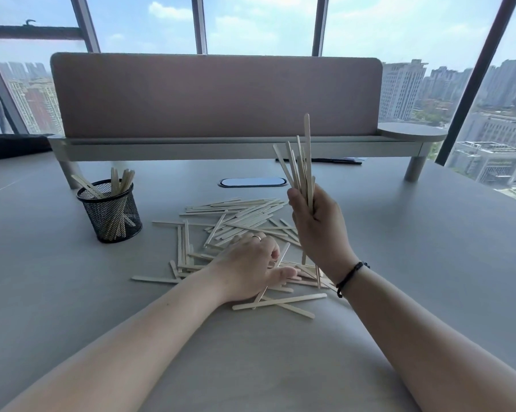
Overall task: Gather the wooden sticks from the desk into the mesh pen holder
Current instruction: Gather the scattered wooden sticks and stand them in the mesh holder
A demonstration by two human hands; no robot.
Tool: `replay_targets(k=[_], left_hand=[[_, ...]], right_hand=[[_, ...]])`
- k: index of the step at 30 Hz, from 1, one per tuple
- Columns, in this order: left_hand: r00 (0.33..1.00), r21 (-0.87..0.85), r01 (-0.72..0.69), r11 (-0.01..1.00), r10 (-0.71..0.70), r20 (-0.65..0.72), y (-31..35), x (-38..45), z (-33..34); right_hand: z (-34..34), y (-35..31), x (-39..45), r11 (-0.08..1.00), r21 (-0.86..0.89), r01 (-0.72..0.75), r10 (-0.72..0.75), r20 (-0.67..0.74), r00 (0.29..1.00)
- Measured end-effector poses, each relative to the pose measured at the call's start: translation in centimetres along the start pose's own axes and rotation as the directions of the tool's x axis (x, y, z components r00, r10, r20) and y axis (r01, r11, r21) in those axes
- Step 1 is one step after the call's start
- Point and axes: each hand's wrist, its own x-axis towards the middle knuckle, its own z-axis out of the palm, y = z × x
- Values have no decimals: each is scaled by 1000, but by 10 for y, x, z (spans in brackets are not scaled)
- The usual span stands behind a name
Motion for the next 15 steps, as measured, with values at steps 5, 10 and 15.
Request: replay_targets(k=[5,10,15], left_hand=[[1000,81,15,997,-13,-29,6,-4,-5],[995,164,36,986,-21,-95,5,-5,-4],[988,221,15,975,20,-154,3,-5,-1]], right_hand=[[4,-3,-3,1000,2,11,-11,12,1000],[4,-4,-4,999,39,8,-8,2,1000],[5,1,-1,994,88,-59,60,-9,998]])
